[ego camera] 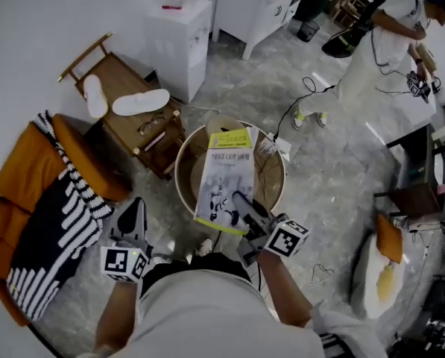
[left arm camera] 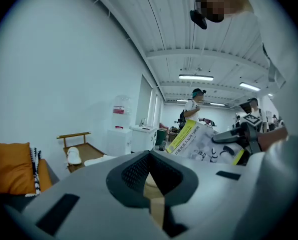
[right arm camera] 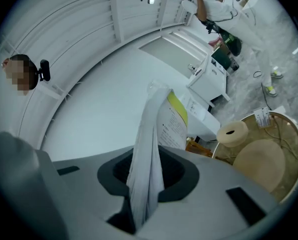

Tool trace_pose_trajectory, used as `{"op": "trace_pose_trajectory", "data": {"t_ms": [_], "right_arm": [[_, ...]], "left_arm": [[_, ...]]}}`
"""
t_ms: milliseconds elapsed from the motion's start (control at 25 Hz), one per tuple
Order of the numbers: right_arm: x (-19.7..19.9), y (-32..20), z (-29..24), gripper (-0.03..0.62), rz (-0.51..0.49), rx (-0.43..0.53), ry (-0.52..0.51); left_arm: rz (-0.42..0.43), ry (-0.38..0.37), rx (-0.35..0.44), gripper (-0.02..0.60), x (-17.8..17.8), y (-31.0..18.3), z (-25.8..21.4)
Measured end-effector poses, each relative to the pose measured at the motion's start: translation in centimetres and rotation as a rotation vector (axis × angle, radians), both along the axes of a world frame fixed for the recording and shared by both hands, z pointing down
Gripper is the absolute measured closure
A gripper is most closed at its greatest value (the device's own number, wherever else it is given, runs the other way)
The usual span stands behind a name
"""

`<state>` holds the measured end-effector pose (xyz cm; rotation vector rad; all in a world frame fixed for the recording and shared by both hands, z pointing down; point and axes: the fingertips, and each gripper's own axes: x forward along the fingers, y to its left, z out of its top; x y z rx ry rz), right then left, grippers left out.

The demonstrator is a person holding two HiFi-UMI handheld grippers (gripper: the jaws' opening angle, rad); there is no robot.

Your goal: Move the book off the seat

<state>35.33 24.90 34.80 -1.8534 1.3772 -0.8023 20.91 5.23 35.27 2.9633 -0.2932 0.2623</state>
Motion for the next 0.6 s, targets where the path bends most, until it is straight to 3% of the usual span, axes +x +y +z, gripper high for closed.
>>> {"op": "trace_pose_trajectory", "data": {"t_ms": [200,600], "right_arm": [[1.8,4.2,-0.3,0.505,0.100,0.006,-0.004],[1.6,6.0,-0.2,0.505,0.329,-0.038,-0.011]], "left_arm": [[0.132,-0.004,0.036,0.566,5.4,3.3,-1.1],[0.438,0.013,0.021,0.566,12.0,4.7,0.2]]}}
